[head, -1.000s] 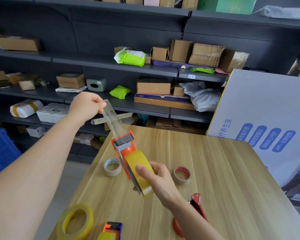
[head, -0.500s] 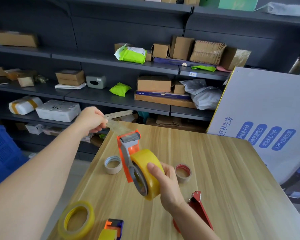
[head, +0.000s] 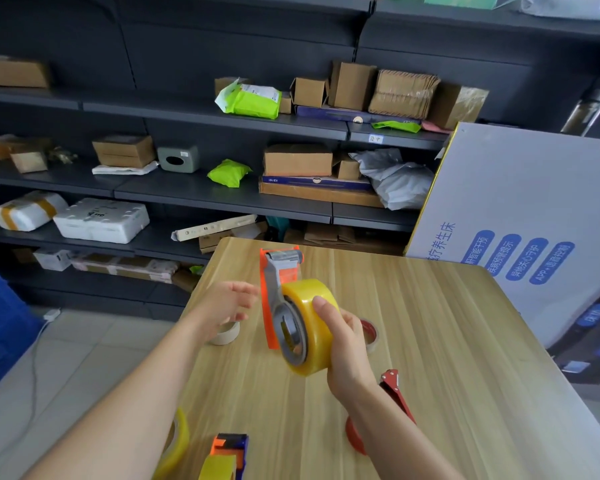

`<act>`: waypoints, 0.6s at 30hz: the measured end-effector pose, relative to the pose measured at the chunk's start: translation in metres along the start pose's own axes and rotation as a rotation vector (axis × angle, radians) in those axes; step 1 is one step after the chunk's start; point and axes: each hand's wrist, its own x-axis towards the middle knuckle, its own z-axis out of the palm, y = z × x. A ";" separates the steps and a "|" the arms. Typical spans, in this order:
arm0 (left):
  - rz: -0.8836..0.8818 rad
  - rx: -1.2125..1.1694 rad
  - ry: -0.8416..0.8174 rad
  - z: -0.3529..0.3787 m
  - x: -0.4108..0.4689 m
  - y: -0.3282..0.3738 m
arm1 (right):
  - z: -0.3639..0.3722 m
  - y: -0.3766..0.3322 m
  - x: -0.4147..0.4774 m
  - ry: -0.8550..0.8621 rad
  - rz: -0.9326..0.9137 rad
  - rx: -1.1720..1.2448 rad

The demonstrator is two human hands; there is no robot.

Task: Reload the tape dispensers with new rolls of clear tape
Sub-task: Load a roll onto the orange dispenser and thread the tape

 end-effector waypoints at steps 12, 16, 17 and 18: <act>-0.057 -0.504 -0.245 0.056 -0.038 -0.029 | -0.002 -0.002 -0.002 0.227 0.112 -0.001; -0.051 -0.496 -0.236 0.068 -0.051 -0.045 | -0.006 -0.001 -0.007 0.274 0.158 0.021; -0.044 -0.498 -0.223 0.073 -0.055 -0.049 | -0.007 -0.001 -0.010 0.277 0.163 0.028; -0.037 -0.498 -0.209 0.078 -0.060 -0.052 | -0.009 0.000 -0.013 0.276 0.167 0.034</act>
